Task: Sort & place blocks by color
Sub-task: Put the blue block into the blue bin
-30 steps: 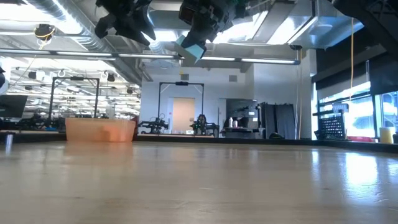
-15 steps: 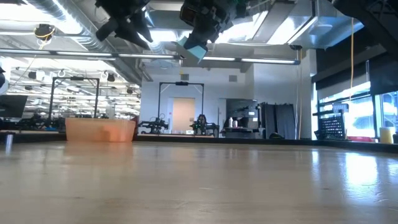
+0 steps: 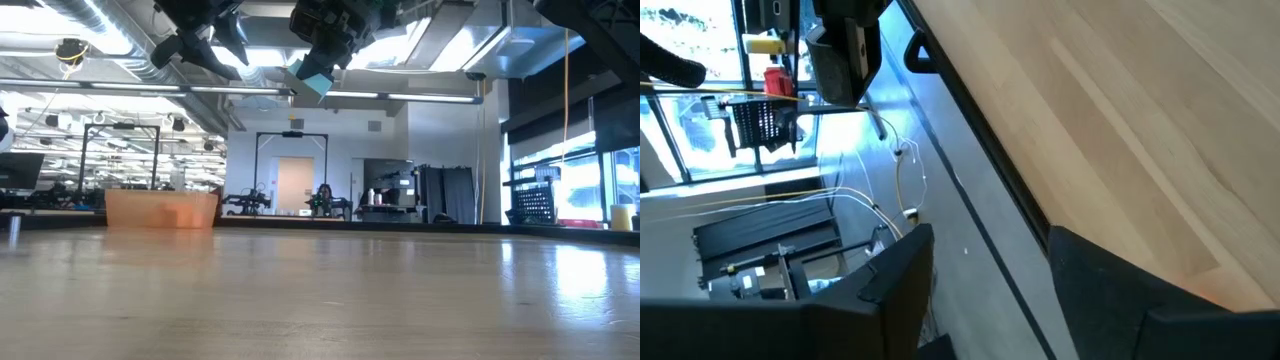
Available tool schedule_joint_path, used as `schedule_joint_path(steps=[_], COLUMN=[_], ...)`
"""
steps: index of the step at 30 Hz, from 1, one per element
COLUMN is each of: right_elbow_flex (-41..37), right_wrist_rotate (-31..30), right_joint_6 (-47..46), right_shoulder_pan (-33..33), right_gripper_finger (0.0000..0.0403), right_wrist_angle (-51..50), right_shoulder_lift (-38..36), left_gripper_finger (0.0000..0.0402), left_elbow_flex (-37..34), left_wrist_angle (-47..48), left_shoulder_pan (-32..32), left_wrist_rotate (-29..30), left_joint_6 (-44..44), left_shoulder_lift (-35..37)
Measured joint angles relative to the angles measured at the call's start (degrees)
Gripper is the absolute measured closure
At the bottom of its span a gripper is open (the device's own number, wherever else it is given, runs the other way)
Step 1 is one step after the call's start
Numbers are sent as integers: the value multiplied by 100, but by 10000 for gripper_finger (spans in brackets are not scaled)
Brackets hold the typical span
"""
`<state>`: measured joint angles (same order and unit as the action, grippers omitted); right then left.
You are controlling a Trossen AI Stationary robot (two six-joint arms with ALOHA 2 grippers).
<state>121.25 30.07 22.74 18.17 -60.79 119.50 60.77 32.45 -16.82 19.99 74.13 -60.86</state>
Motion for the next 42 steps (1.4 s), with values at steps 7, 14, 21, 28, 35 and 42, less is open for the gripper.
schedule_joint_path(steps=[7, 14, 21, 28, 35, 42], right_elbow_flex=[0, 0, 0, 0, 0, 0], right_wrist_rotate=[-1, -1, -1, 1, 5, 18], right_joint_6=[2, 0, 0, 2, 13, 25], right_shoulder_pan=[-1, -2, -2, -2, -2, -2], right_gripper_finger=[270, 270, 270, 270, 270, 270], right_wrist_angle=[-33, -33, -33, -33, -31, -31], right_shoulder_lift=[0, 0, 0, 0, 0, 0], left_gripper_finger=[167, 167, 168, 165, 164, 164], left_elbow_flex=[0, 0, 0, 0, -7, 2], left_wrist_angle=[-57, -67, -68, -98, -107, -238], left_shoulder_pan=[-3, -2, -2, -2, -1, 39], left_wrist_rotate=[1, -18, -17, -20, -1416, -2295], left_joint_6=[-221, -800, -798, -803, -1043, -1709], left_shoulder_lift=[0, 0, 0, 0, -143, -354])
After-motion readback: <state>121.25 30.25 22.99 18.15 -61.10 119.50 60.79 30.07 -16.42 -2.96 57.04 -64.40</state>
